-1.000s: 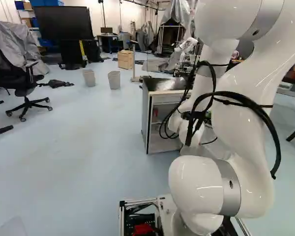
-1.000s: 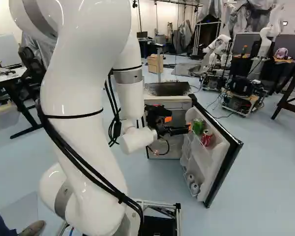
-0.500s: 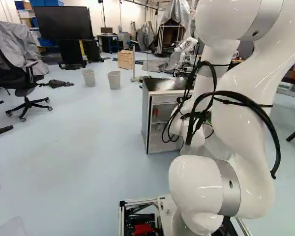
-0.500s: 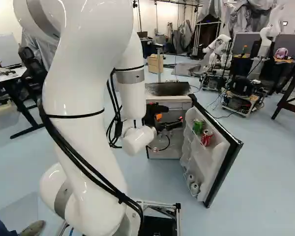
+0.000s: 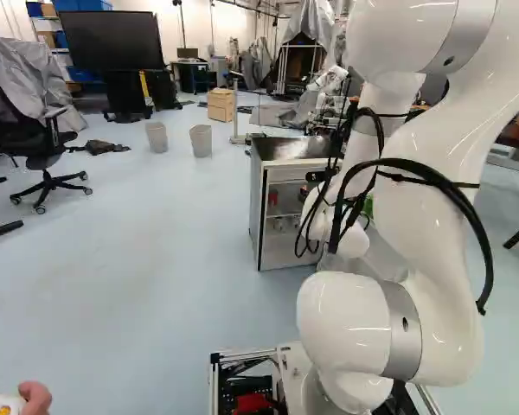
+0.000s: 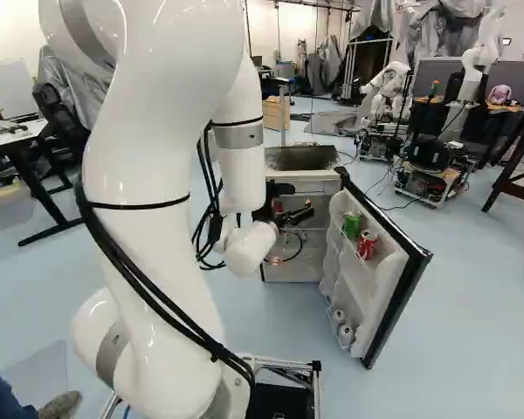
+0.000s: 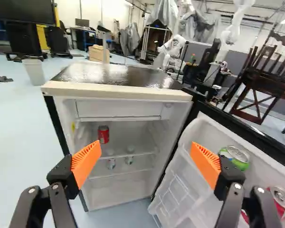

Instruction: Grab a drink from the fridge

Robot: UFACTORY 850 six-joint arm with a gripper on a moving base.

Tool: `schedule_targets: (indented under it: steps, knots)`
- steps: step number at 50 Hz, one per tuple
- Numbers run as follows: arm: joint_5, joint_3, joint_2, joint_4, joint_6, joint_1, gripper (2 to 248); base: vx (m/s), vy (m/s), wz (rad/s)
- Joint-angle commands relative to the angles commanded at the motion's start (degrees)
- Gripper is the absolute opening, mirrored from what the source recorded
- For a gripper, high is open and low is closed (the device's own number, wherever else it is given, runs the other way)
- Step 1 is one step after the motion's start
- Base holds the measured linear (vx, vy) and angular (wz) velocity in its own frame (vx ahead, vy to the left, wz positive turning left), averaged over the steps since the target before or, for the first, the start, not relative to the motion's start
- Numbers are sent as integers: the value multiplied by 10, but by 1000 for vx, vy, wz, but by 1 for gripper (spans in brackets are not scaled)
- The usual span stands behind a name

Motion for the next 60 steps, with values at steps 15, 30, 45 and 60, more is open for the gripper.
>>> schedule_targets:
  steps: [15,30,45,60]
  knots:
    - [0,-20,-15,-90,0,-16,247,0,0,0]
    - [0,-54,-40,-176,0,-35,247,0,0,0]
    - [0,-95,-83,-252,0,-53,247,0,0,0]
    - [0,-122,-123,-265,0,-59,247,0,0,0]
